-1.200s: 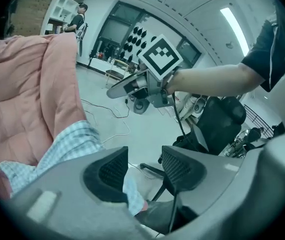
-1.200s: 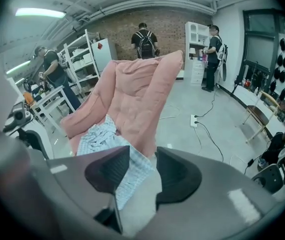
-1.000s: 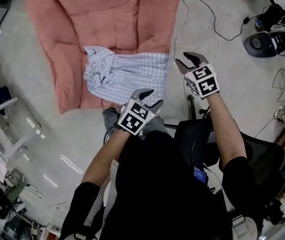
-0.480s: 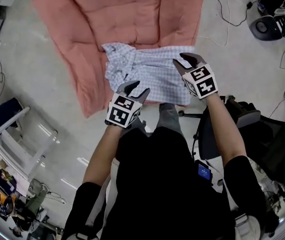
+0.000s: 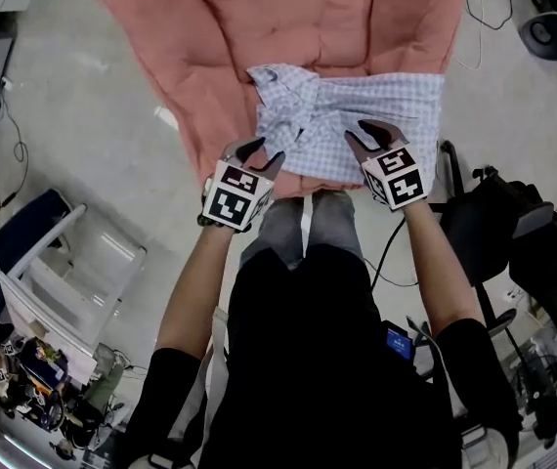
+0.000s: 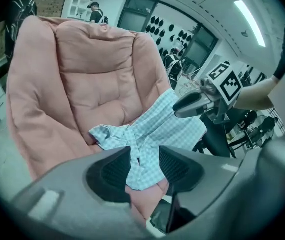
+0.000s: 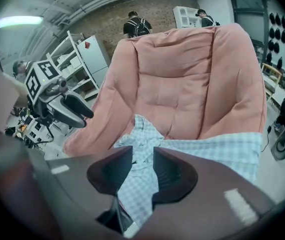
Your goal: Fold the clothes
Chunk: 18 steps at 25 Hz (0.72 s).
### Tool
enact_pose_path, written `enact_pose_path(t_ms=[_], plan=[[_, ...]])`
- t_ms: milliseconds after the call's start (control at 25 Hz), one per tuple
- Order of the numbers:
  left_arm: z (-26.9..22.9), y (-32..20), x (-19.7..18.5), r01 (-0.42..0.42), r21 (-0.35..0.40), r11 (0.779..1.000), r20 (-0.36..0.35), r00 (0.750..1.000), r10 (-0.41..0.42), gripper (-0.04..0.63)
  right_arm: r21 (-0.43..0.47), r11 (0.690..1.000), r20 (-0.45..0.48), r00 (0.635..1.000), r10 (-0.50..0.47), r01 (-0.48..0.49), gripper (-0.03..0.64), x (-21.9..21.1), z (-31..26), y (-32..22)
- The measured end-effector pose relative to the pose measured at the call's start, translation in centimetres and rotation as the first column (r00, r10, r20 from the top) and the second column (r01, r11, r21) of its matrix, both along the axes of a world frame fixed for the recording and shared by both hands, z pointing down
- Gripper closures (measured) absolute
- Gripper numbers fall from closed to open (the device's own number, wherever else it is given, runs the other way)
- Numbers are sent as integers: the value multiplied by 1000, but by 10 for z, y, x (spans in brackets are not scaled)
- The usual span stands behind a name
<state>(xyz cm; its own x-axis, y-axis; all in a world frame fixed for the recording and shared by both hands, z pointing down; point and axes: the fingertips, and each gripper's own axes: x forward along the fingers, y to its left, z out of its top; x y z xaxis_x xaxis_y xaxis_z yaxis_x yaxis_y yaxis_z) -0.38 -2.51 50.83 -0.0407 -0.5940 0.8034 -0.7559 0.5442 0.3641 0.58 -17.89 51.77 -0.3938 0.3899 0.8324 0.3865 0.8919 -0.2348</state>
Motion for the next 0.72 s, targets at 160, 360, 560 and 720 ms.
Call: enact_pose_path(t_ms=[160,360,560,720], plan=[[44,-8,-13,-19,-25,1000,1,1000,19,410,-33,999,-14,999,41,-41,486,10,22,9],[107,-25,-25,-60,-87,994,53,997,64,410,-92,993,-67,995,72,-78,489,38,61,22],[168,-33,-35,-128,-169,977,75,987,142,410,-149,987,-109,993,44,-60,489,62,94,35],[204,-49,-46,-141,-194,971,85,983,160,410,-188,979,-115,992,54,-75,489,66,116,23]])
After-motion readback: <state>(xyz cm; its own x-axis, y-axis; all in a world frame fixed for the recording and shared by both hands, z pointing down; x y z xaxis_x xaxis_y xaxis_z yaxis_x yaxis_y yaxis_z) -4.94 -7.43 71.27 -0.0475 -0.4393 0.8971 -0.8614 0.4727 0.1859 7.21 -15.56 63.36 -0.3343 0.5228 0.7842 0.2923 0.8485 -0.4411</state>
